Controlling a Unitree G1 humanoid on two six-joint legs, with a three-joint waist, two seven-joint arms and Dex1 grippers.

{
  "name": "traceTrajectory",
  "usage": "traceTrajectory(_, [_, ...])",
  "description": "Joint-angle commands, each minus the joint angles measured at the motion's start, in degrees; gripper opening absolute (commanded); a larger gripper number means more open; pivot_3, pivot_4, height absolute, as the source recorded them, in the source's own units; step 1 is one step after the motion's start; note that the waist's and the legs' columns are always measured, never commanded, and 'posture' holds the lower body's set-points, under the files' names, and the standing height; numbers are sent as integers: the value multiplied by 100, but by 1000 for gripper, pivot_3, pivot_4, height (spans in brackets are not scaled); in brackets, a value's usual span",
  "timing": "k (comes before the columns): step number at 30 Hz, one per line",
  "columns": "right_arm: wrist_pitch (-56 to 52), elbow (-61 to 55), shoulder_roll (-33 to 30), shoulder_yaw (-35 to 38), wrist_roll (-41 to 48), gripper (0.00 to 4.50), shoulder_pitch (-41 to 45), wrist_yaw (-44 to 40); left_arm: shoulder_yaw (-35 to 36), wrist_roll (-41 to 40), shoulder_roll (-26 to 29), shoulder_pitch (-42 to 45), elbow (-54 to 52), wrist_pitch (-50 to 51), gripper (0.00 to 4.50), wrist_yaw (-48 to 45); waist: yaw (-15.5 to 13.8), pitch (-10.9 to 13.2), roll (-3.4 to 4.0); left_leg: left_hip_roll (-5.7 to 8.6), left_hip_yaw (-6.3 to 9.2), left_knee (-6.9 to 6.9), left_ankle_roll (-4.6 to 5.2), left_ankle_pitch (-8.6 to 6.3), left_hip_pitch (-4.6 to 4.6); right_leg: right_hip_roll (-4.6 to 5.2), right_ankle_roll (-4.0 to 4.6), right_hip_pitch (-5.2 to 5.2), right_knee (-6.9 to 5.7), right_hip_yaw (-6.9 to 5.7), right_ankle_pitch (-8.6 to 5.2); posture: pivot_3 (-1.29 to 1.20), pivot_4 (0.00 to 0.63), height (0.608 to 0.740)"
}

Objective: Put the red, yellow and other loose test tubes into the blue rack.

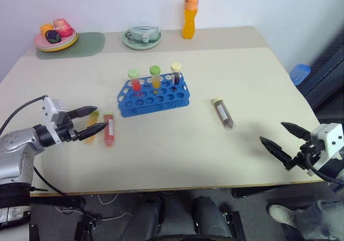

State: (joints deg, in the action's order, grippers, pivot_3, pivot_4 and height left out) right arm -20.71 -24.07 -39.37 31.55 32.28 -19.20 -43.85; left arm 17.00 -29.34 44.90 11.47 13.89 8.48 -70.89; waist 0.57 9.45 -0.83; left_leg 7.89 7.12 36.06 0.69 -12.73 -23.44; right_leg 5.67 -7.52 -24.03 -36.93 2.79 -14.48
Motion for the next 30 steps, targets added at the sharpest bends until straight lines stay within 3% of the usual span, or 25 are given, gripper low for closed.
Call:
traceTrajectory(1, [0, -19, -63, 274, 138, 4500, -20, -77, 94, -54, 83, -59, -275, 63, 3867, 31, -7, 0, 0, 0, 0, 1, 0, 0, 0, 0, 0, 0, 1, 0, 0, 0, 150, 740])
traceTrajectory(13, [-454, -23, -71, 473, 363, 4500, 317, 298, 14, -148, -52, 139, -110, 55, 3867, -202, -15, 0, 0, -1, -1, -3, 0, -1, 0, 2, 2, 1, 6, 1, -1, 0, 150, 740])
traceTrajectory(20, [-193, -153, -138, 156, -120, 4500, 524, 432, -35, -44, -242, 420, -24, -160, 3867, -102, -16, 0, 0, -1, -2, -3, 1, -2, -1, 2, 1, 2, 10, 1, -1, 0, 150, 740])
traceTrajectory(26, [-1661, -297, -923, -585, -1372, 4500, 1390, 1821, -214, -469, -570, 874, -332, 84, 3867, -481, -13, 1, 1, -1, -6, -2, 1, -1, -1, 2, 1, -4, 7, -1, -1, 0, 150, 740])
traceTrajectory(30, [-3234, -46, -1146, -975, -444, 4500, 2889, 1613, -494, -399, -790, 1120, -520, -164, 3867, -713, 22, 2, 2, -4, -9, -3, 1, -1, -6, 1, 2, -8, 8, 0, -1, 0, 150, 740])
